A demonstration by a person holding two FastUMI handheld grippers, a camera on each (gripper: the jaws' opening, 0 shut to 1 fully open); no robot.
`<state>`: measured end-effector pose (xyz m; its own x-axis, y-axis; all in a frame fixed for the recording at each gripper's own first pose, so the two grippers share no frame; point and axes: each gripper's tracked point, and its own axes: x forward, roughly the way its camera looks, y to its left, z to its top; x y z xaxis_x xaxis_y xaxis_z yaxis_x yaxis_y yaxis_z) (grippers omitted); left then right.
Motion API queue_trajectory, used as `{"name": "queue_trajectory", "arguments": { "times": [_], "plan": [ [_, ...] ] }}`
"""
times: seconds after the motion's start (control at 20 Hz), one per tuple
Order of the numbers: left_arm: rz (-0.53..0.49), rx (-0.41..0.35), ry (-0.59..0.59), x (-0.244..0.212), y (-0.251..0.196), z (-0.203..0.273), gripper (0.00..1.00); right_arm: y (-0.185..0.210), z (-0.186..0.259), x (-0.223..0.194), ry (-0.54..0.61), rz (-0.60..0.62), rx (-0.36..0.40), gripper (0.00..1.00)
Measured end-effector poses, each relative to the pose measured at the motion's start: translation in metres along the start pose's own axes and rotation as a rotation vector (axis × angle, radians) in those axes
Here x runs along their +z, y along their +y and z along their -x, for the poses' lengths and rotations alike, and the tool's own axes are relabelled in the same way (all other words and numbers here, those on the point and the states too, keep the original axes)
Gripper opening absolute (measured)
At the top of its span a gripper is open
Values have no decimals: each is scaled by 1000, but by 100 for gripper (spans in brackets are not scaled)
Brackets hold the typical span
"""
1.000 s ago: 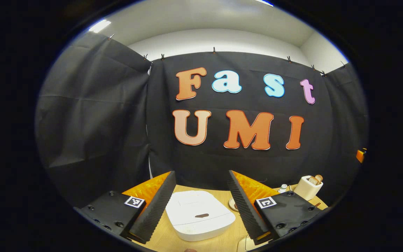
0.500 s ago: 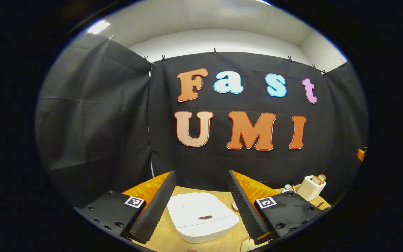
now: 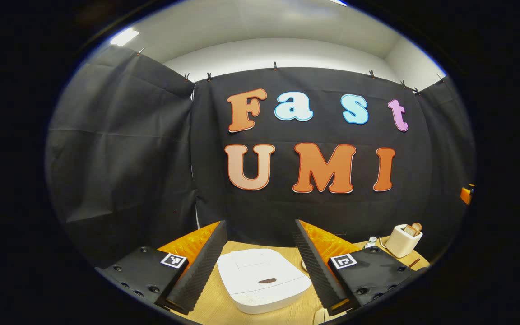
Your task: Close the left gripper, press the button to open the rice cooker; take a wooden spoon from the chopstick holder with the right hand, scoop a spoonful of rice and pour it into the rice cooker, then put the wooden spoon back into the chopstick holder.
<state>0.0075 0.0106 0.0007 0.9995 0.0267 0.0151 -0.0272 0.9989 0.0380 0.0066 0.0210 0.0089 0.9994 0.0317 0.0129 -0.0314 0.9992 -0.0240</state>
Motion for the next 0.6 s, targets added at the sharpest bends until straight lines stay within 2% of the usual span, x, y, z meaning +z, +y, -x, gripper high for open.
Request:
{"name": "queue_trajectory", "arguments": {
  "times": [0.15, 0.25, 0.6],
  "plan": [
    [-6, 11, -1, 1, 2, -2, 97, -1, 0, 1, 0, 6, -4, 93],
    [-16, 19, -8, 1, 3, 0, 85, -3, 1, 0, 1, 10, -7, 93],
    [-21, 45, -23, 9, 11, 6, 12, -3, 5, -2, 10, 12, -8, 93]
  ]
}}
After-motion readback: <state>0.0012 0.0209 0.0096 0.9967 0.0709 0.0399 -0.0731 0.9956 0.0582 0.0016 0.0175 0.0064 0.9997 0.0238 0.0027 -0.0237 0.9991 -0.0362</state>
